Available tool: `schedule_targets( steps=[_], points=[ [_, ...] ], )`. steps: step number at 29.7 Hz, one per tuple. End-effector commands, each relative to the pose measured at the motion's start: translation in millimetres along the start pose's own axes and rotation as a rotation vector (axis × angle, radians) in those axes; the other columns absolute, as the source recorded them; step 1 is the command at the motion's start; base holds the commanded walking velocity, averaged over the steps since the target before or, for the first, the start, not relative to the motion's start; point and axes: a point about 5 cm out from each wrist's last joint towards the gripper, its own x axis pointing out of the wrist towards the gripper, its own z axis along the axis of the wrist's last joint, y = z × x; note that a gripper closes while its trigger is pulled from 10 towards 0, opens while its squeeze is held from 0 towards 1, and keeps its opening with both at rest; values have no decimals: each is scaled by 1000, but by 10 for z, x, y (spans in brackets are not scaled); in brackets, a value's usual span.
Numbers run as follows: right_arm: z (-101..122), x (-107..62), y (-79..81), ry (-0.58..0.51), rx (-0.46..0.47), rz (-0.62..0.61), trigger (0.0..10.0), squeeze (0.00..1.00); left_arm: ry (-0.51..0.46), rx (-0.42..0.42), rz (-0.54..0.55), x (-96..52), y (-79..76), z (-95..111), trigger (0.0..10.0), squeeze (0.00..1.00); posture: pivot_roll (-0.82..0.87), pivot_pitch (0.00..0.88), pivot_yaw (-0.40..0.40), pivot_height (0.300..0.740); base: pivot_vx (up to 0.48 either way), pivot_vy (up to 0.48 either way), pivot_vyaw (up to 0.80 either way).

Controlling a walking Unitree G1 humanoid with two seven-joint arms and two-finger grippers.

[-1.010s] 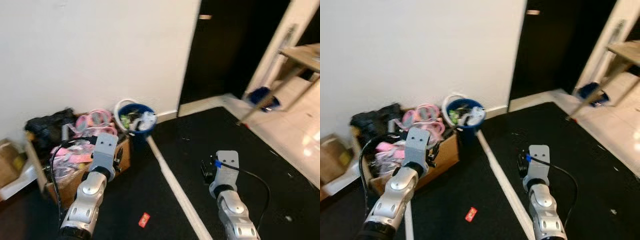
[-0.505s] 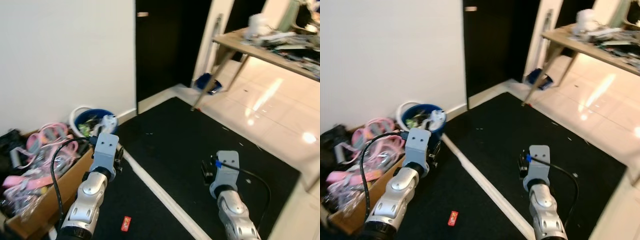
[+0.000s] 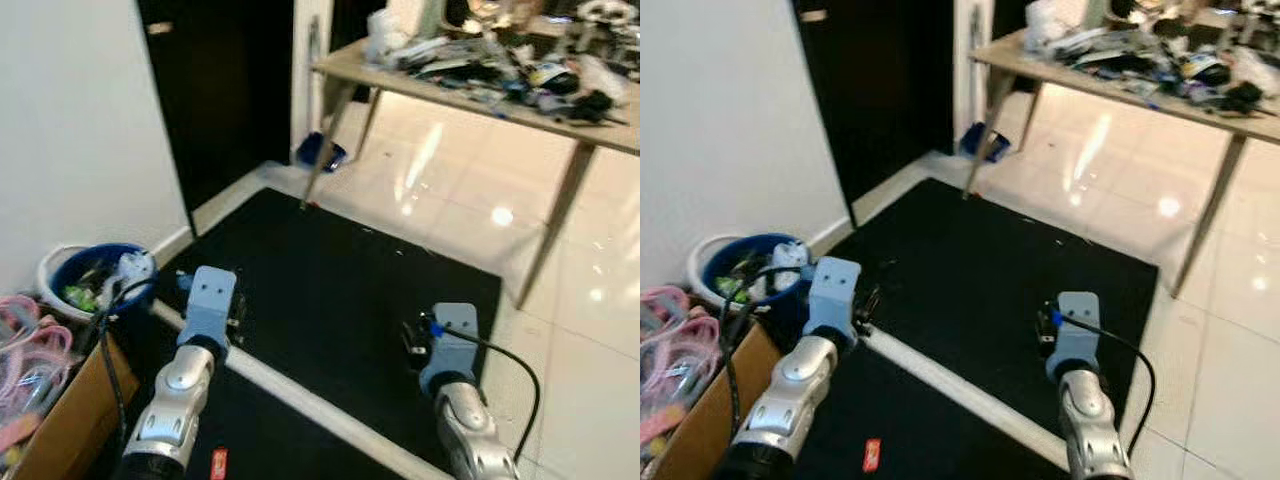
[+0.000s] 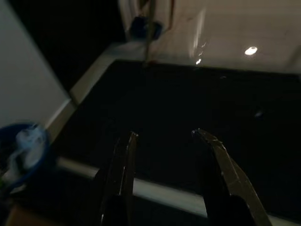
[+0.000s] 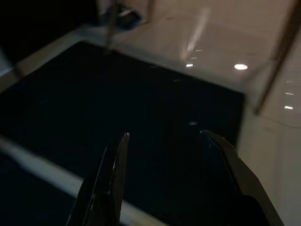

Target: Picking trash to rubbish bin

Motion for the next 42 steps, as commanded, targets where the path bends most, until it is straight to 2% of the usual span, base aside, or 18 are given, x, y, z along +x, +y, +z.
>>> schedule_targets(
  steps=[1, 9, 16, 42],
  points=[
    [-37, -14, 20, 16, 15, -4, 10000, 0, 29, 1, 12, -28, 29, -68, 10000, 0, -21, 52, 13, 740, 0, 0, -800],
    [-23, -15, 9, 0, 11, -13, 10000, 0, 32, -15, 10, -19, 32, -62, 10000, 0, -22, 54, 12, 740, 0, 0, -769],
    [-21, -9, 12, -1, -21, -17, 10000, 0, -5, -31, -40, -11, -18, -11, 10000, 0, -22, 56, 12, 740, 0, 0, 0],
    [-23, -6, 0, -1, -33, -22, 10000, 0, -25, -35, -63, -12, -37, 16, 10000, 0, -26, 63, 12, 740, 343, 0, 0]
  ],
)
